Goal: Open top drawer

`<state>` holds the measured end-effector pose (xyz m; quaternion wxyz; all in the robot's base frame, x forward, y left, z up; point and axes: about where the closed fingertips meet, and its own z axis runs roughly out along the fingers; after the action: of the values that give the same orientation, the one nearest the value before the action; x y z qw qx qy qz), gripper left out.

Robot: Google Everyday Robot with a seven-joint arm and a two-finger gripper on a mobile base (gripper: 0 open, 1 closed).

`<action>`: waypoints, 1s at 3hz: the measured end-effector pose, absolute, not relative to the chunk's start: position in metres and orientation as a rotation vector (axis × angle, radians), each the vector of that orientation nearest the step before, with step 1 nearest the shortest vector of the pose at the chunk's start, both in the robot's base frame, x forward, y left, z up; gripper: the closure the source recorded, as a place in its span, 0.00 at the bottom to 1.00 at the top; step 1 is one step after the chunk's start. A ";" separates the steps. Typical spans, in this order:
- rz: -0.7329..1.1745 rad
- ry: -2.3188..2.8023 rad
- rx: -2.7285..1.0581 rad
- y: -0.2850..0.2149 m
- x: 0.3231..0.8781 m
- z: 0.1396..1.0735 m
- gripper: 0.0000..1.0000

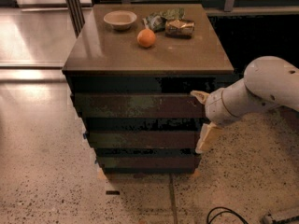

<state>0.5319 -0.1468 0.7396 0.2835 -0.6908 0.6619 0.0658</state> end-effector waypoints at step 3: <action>0.257 1.683 -1.849 -0.111 0.591 0.710 0.00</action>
Offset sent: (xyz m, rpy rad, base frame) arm 0.0681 0.0331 -0.0258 0.0788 -0.0404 0.0596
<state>0.5914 -0.1110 0.7101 0.3089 -0.6998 0.6367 0.0974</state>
